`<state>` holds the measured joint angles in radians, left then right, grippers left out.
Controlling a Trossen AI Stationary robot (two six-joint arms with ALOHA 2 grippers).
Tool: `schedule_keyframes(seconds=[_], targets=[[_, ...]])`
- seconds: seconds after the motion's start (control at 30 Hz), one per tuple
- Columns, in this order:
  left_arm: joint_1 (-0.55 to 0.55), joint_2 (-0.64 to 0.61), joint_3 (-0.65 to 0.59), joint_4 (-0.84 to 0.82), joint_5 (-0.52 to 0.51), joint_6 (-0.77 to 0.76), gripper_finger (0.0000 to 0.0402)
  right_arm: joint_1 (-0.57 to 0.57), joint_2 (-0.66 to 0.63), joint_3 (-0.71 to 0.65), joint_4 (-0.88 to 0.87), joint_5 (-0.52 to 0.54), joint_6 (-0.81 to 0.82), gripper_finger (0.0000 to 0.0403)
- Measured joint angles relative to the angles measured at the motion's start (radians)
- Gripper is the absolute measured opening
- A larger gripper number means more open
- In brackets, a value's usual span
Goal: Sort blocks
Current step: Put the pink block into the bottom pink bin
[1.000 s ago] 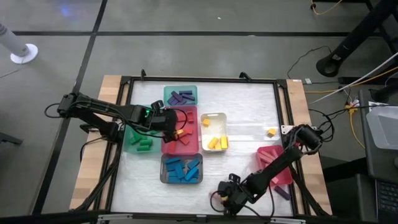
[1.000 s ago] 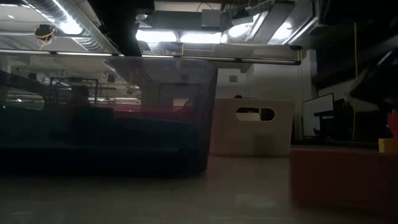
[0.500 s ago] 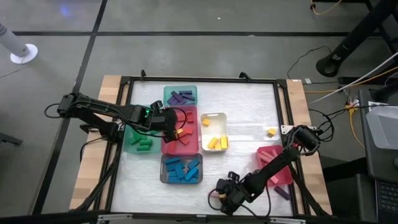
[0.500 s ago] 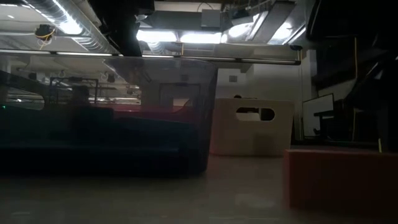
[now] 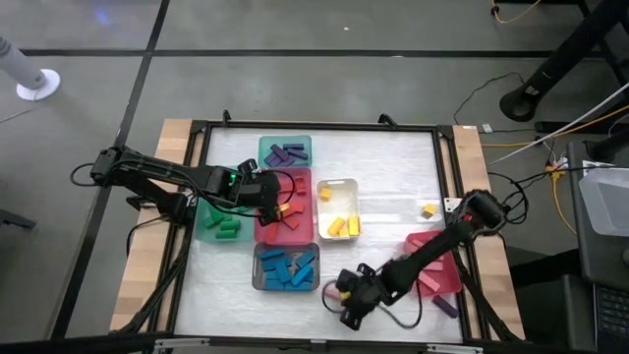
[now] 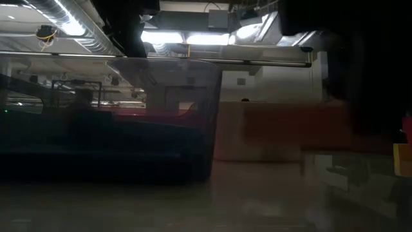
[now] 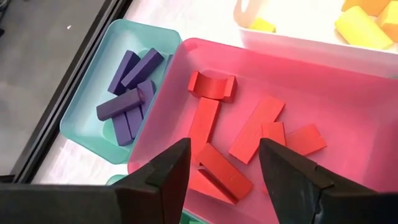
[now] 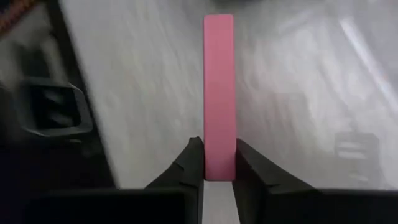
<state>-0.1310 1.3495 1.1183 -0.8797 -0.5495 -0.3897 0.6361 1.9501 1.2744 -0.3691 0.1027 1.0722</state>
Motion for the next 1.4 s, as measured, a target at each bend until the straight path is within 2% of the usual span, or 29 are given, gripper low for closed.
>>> schedule_keyframes(seconds=[0.13,0.27,0.53,0.8,0.93,1.03,1.4], targets=[[0.0,0.0,0.0,0.0,0.0,0.0,0.0178,-0.039,-0.08,0.001,-0.045,-0.047,-0.002,0.0052],[0.0,0.0,0.0,0.001,0.0,0.0,0.0178,-0.058,-0.191,0.001,-0.202,-0.076,-0.007,0.0062],[0.0,0.0,0.0,0.0,0.0,-0.002,0.0178,-0.06,-0.422,0.003,-0.673,-0.133,-0.005,0.0057],[0.0,0.0,0.0,0.0,0.0,-0.004,0.0178,-0.051,-0.482,0.002,-1.216,-0.199,-0.004,0.0067],[0.0,0.0,0.0,0.0,0.0,-0.008,0.0178,-0.045,-0.508,-0.05,-1.13,-0.189,-0.089,0.0066],[0.0,0.0,0.0,0.001,0.0,-0.01,0.0178,-0.04,-0.509,-0.094,-1.134,-0.194,-0.138,0.007],[0.0,0.0,0.0,0.001,0.0,-0.009,0.0178,-0.041,-0.509,-0.224,-1.177,-0.279,-0.136,0.0103]])
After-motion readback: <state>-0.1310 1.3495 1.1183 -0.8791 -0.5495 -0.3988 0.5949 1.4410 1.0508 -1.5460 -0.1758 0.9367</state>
